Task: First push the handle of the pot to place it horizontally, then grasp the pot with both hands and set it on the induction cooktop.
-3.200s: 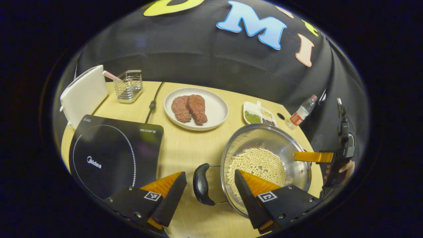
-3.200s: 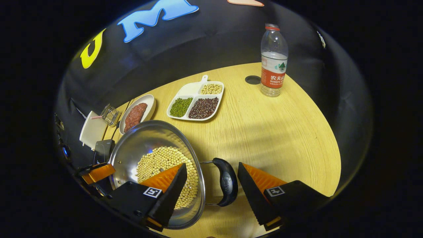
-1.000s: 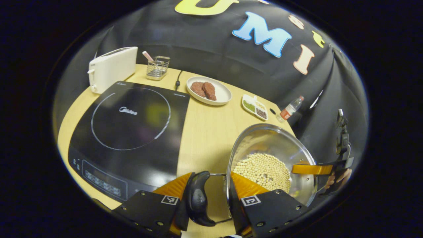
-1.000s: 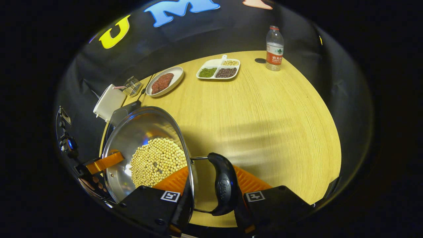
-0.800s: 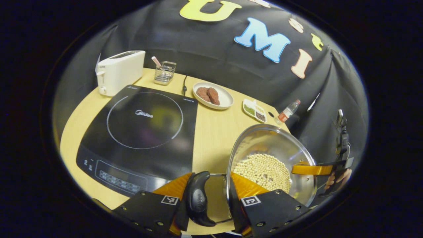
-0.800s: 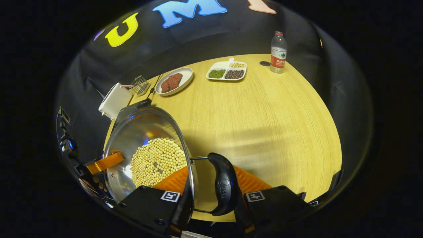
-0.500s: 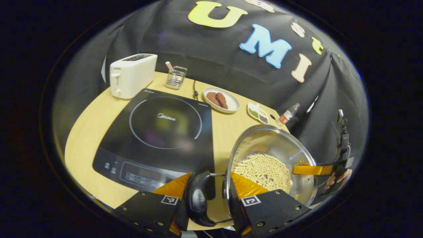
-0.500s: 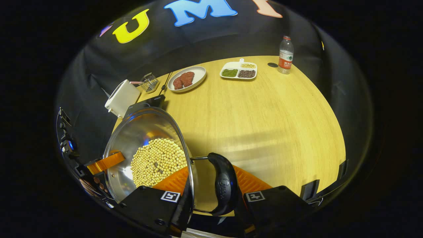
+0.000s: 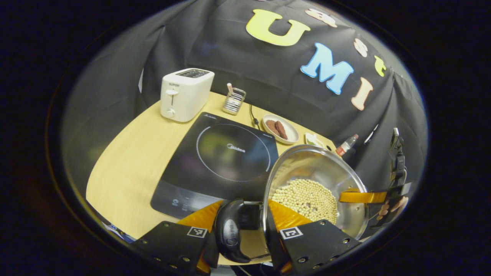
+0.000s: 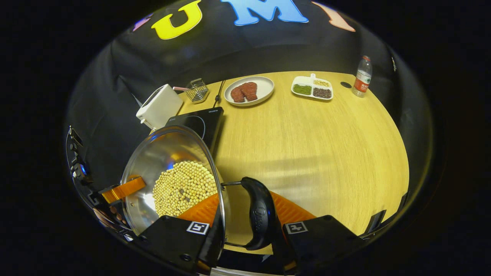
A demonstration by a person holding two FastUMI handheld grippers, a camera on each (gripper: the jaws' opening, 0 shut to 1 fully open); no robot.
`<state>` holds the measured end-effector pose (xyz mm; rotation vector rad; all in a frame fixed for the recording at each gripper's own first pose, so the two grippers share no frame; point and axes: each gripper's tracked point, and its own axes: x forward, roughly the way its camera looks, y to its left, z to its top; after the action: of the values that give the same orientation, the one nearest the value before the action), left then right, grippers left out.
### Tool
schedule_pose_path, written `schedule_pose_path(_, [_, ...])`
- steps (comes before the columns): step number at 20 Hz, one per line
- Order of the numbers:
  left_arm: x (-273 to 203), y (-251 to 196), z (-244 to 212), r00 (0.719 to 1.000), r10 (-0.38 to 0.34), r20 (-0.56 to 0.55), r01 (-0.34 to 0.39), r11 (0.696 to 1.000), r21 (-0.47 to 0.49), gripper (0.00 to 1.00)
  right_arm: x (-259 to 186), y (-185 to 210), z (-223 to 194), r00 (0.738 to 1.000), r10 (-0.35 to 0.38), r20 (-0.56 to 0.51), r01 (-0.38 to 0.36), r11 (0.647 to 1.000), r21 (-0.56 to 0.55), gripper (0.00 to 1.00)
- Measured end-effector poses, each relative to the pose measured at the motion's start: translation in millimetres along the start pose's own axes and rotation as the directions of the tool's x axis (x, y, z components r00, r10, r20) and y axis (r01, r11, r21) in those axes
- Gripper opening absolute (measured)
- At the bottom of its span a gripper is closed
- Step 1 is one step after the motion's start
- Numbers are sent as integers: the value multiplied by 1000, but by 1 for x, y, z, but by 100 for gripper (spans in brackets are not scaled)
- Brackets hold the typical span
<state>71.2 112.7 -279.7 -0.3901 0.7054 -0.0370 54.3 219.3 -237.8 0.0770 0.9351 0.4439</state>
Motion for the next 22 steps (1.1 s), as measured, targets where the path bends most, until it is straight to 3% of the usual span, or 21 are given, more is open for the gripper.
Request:
schedule_pose_path(5, [5,31,39,1000,16,16,-17,1000,15,57,24,31,26,999,40,7,-40,999,18,54])
schedule_pose_path(6, [9,35,49,1000,17,17,-18,1000,20,53,29,36,33,999,44,10,-45,999,22,54])
schedule_pose_path(12, [39,60,95,999,16,30,-18,998,53,53,65,63,66,998,64,30,-65,997,52,54])
schedule_pose_path(19, [74,94,117,998,26,53,-29,998,60,56,108,82,95,997,67,26,-68,996,52,53])
schedule_pose_path(22, [94,105,127,998,32,62,-36,998,57,53,121,88,111,997,68,24,-69,997,45,53])
